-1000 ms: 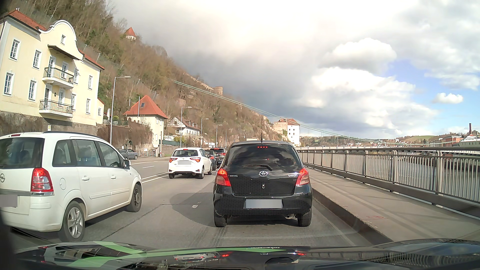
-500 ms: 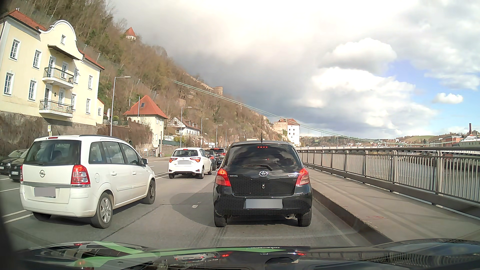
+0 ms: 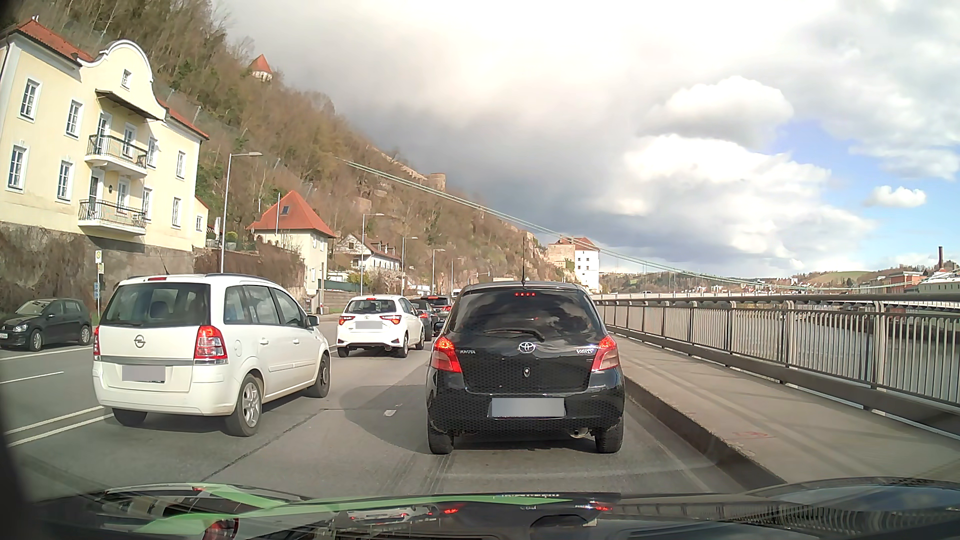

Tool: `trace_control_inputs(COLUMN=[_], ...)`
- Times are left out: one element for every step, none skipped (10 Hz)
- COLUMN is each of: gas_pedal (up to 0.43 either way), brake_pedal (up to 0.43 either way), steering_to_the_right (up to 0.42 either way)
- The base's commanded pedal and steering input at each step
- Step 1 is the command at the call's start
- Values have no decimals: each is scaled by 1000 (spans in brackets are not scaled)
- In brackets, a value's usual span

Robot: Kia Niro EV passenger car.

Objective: Follow the waypoints while adhering to traffic rules and regulations

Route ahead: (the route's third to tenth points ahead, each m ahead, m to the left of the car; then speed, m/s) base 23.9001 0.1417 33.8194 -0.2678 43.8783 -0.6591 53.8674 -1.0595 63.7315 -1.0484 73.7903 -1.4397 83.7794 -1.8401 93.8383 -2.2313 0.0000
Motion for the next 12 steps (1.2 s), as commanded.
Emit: trace_control_inputs(gas_pedal=[0,0,0,0,0,0,0,0,0,0,0,0], brake_pedal=[287,287,287,287,287,287,287,287,287,287,293,293], steering_to_the_right=[-1,-1,-1,-1,-1,-1,-1,-1,-1,-1,-1,-1])
